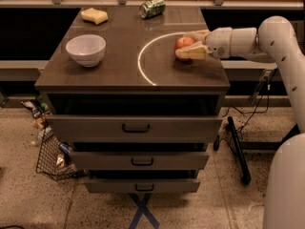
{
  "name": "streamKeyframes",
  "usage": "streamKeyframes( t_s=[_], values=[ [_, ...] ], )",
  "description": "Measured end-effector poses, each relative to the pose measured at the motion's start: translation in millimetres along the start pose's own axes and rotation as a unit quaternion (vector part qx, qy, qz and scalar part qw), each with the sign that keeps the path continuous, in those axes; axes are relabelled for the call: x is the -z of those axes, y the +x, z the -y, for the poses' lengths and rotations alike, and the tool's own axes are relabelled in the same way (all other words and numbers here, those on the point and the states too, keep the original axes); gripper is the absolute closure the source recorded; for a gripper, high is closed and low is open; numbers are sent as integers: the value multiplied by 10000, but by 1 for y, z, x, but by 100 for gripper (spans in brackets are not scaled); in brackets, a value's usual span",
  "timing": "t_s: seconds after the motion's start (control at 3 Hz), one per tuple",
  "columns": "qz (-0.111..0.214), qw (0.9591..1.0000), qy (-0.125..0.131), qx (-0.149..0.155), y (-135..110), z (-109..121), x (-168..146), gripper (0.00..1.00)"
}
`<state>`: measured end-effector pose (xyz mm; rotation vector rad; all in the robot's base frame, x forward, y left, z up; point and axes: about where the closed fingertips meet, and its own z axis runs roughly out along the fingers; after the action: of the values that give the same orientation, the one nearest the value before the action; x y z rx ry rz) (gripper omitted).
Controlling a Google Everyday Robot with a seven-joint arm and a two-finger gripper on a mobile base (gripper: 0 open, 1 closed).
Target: Move apple near white bowl
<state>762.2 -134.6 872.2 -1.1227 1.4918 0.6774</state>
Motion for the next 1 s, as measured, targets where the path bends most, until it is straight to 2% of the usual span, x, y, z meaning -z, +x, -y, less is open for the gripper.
streamKeyframes(
  t_s=[0.33,0.67,1.0],
  values=[
    [78,9998,-137,133,-31,-11,4,100],
    [-72,9986,-392,347,-81,-30,9,100],
    [-374,9964,-655,398,-111,-50,-6,100]
  ],
)
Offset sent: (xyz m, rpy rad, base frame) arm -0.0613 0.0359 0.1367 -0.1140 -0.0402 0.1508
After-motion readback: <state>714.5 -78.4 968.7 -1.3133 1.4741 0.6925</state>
